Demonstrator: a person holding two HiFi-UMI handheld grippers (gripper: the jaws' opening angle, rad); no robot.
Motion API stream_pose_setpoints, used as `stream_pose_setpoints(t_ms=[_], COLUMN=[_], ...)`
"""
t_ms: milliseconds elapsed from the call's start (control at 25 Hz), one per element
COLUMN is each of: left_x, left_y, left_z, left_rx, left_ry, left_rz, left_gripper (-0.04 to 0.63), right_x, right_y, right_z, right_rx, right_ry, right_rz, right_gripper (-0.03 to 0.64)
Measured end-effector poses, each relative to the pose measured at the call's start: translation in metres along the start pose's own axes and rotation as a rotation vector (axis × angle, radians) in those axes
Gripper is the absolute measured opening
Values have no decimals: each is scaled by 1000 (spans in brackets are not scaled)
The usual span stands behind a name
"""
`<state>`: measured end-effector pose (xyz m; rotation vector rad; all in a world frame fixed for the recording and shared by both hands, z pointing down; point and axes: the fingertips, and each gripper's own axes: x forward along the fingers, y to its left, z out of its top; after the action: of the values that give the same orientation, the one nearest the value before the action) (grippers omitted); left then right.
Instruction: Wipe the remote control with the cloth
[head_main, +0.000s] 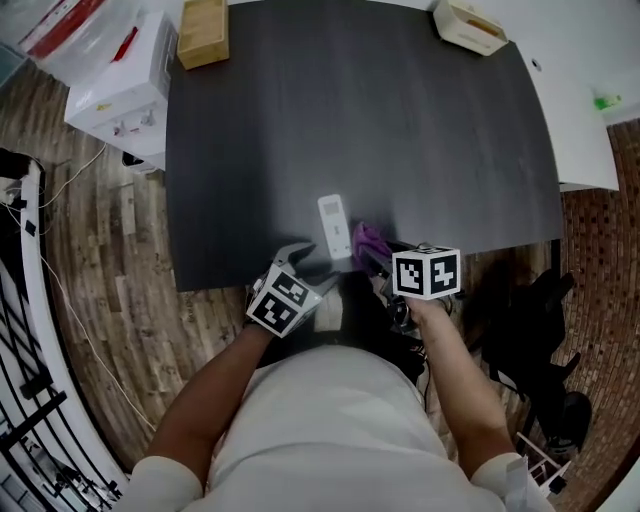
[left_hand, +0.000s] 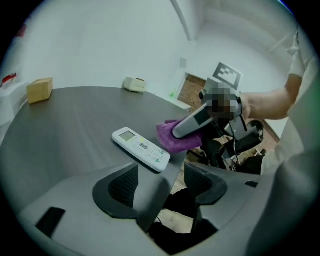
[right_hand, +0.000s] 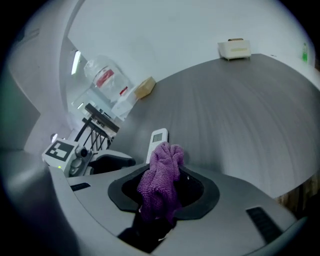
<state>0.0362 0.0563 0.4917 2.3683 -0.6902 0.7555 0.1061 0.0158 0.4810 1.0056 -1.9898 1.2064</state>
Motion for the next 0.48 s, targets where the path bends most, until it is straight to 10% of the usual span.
stream_pose_setpoints(t_ms=[480], left_x=[18], left_y=[29], left_z=[6], left_rx=[154], left_ry=[74], left_rz=[43], left_gripper=[262], right_x=[27], right_y=[9], right_z=[0], right_rx=[19], right_ry=[67], right_rz=[102], right_gripper=[129])
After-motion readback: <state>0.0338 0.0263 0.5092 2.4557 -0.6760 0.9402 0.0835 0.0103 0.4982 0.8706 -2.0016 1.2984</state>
